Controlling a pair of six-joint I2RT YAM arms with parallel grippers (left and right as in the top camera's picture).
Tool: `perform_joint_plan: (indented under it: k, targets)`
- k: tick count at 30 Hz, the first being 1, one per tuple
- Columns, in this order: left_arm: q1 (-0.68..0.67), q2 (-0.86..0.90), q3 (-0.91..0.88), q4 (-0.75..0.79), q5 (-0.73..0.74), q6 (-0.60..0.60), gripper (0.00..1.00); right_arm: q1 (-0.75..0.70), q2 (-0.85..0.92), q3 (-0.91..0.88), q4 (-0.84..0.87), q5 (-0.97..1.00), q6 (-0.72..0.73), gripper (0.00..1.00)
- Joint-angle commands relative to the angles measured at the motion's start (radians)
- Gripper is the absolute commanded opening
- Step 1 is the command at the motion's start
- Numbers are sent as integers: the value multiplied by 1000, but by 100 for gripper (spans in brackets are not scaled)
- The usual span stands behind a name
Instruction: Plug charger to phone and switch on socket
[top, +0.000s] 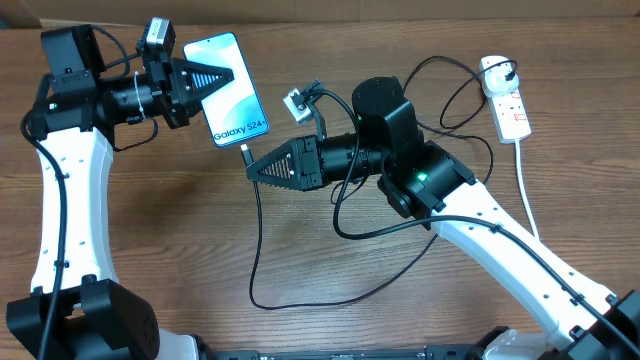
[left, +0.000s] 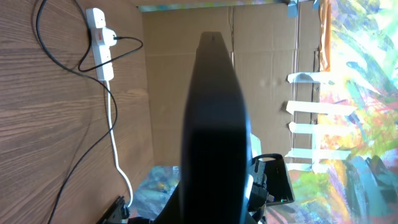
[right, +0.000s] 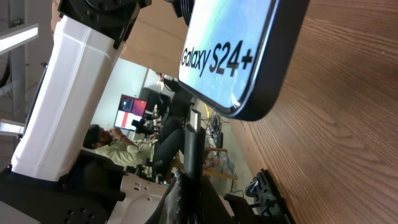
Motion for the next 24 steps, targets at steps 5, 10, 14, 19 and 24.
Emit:
perform_joint_plan:
  k: [5, 10, 14, 19, 24]
  targets:
    - [-6, -7, 8, 1, 21, 8, 4, 4, -21, 15, 7, 2, -1, 4]
    - [-6, -7, 8, 2, 32, 8, 4, 2, -21, 15, 7, 3, -2, 4]
    - [-6, -7, 8, 1, 35, 8, 4, 2, -21, 15, 7, 10, -5, 4]
    - [-6, -7, 8, 1, 40, 8, 4, 2, -21, 15, 7, 10, -5, 4]
    - [-6, -7, 8, 1, 43, 9, 4, 2, -21, 15, 7, 10, -5, 4]
